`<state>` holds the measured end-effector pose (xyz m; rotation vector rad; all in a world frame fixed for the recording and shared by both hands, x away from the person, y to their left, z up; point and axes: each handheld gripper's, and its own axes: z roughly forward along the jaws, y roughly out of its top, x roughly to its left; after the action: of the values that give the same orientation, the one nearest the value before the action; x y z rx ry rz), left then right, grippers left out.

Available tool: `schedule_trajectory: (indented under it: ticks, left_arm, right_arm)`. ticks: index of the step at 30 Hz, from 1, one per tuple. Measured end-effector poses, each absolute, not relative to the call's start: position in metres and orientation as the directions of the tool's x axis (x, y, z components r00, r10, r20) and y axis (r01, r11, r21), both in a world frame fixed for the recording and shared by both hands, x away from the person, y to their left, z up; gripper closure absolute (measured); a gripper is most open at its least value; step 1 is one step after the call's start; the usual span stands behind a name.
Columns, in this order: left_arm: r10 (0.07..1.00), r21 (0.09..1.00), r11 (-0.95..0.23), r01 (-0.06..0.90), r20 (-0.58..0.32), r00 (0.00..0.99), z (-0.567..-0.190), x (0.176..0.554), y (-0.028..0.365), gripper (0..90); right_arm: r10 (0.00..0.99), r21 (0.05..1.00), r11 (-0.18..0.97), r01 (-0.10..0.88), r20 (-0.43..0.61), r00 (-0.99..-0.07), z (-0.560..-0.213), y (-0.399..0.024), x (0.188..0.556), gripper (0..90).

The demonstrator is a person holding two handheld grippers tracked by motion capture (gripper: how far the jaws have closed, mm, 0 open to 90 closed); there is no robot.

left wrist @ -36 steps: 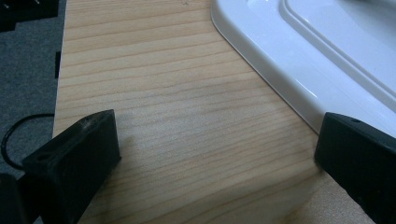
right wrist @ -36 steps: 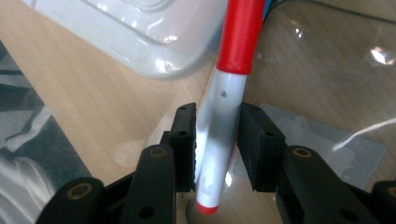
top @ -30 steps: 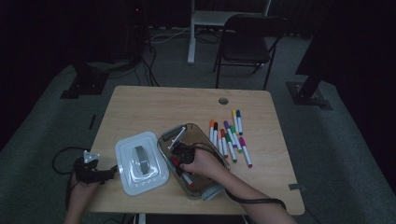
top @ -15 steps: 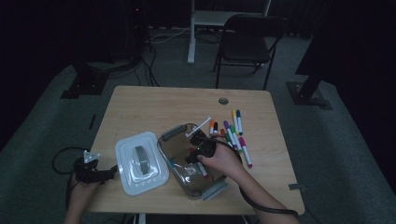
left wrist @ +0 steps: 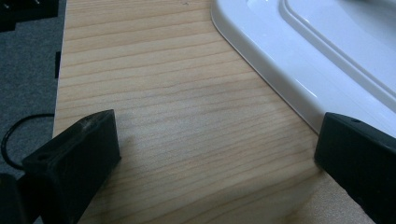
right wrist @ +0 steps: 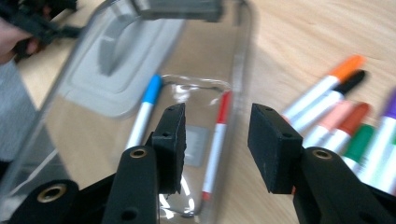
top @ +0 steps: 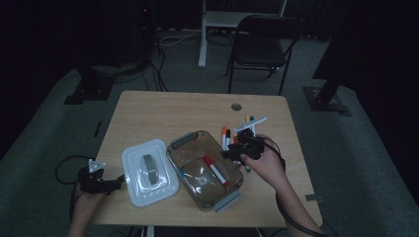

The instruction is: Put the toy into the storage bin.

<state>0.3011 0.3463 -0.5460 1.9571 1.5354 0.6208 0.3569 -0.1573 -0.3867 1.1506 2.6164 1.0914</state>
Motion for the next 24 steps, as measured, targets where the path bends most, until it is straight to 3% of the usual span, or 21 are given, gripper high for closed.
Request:
schedule_trajectory:
  ticks: [11,17,24]
  left_arm:
    - [0.972,0.683,-0.179,0.709,0.012,0.233,-0.546,0.301,0.346,0.5]
    - [0.972,0.683,-0.179,0.709,0.012,0.233,-0.546,0.301,0.346,0.5]
    - [0.972,0.683,-0.179,0.709,0.012,0.233,-0.546,0.301,0.346,0.5]
  right_arm:
    - [0.782,0.637,0.367,0.678,0.184,-0.595,-0.411,-0.214,0.367,60.4]
    - [0.865,0.590,0.284,0.755,0.183,-0.468,-0.446,-0.245,0.378,67.0]
    - [0.905,0.520,0.263,0.812,0.158,-0.394,-0.483,-0.257,0.395,68.5]
